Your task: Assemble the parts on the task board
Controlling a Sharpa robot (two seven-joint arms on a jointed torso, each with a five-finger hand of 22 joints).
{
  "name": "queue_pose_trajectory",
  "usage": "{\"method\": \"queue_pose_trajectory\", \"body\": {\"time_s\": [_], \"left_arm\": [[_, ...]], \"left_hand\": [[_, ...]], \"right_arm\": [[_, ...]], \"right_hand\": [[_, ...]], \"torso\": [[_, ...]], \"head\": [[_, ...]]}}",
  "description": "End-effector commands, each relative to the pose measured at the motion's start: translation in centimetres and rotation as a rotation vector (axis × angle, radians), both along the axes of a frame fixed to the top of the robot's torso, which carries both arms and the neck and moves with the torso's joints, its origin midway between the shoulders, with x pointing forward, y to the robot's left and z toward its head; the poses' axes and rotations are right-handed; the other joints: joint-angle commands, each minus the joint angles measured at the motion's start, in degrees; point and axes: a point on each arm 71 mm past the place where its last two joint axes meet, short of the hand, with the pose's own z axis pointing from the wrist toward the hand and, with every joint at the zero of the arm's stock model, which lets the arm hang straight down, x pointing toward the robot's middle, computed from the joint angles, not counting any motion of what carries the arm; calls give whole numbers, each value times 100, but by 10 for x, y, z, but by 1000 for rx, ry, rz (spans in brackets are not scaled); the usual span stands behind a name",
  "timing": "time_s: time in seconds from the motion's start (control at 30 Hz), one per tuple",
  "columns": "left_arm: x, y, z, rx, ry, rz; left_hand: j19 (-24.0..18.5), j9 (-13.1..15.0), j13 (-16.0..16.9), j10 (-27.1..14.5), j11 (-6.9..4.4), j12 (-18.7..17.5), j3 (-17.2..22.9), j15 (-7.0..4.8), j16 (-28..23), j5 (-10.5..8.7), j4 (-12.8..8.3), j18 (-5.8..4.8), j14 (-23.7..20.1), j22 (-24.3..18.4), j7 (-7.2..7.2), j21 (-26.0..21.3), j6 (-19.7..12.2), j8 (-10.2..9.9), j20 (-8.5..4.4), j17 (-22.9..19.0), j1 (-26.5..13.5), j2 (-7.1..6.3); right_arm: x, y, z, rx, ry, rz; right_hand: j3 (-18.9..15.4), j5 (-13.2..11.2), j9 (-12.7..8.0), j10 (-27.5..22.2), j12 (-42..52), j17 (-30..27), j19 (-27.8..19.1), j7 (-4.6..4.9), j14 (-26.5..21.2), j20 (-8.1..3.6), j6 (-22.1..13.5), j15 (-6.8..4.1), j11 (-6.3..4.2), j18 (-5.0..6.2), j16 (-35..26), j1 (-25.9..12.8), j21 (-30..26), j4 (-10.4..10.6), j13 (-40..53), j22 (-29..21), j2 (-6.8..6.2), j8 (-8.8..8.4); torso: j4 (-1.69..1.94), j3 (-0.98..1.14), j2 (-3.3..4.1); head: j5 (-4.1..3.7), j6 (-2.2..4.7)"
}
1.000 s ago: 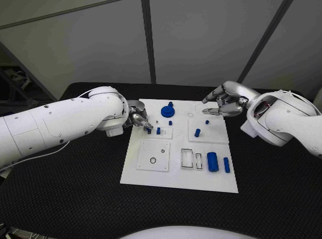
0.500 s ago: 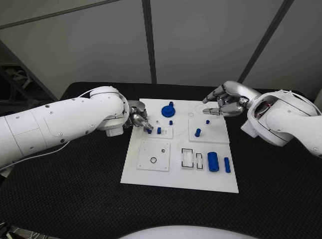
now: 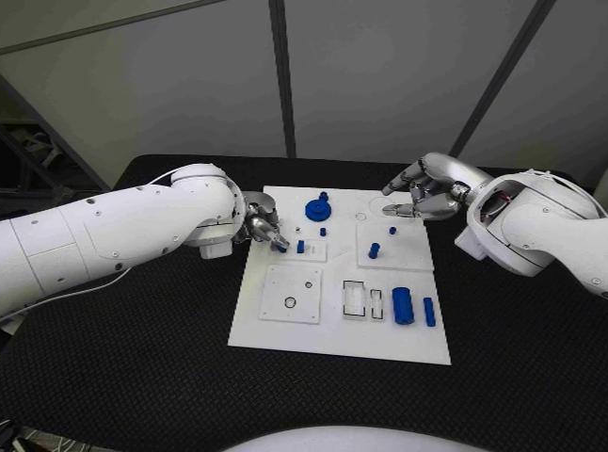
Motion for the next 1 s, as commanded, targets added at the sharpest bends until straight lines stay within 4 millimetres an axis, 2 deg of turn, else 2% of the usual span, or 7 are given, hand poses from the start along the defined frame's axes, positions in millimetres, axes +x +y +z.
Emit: {"method": "queue_pose_trajectory", "body": {"time_s": [0.03, 1.0], "left_arm": [[-2, -2, -3, 19, 20, -17], [3, -7, -12, 54, 44, -9]], "left_hand": [[20, 8, 579, 35, -14, -18, 814, -34, 32, 35, -783, -32, 551, 494, -32, -23, 22, 21, -19, 1400, -16, 38], [21, 13, 574, 44, -11, -21, 848, -30, 26, -39, -739, -33, 549, 500, -34, -24, 35, 30, -16, 1396, -136, 38]], "right_arm": [[0, 1, 1, -2, -4, 10], [-1, 1, 2, -1, -5, 9]], "right_hand": [[20, 28, -1, 20, -5, 9, 83, 12, 204, -17, 46, -25, -19, 81, -24, 10, -25, 30, 1, 643, 30, -20], [20, 28, -1, 20, -5, 9, 83, 12, 204, -17, 46, -25, -19, 81, -24, 10, -25, 30, 1, 643, 30, -20]], "torso": [[0, 0, 1], [-2, 2, -2]], "head": [[4, -1], [-5, -25]]}}
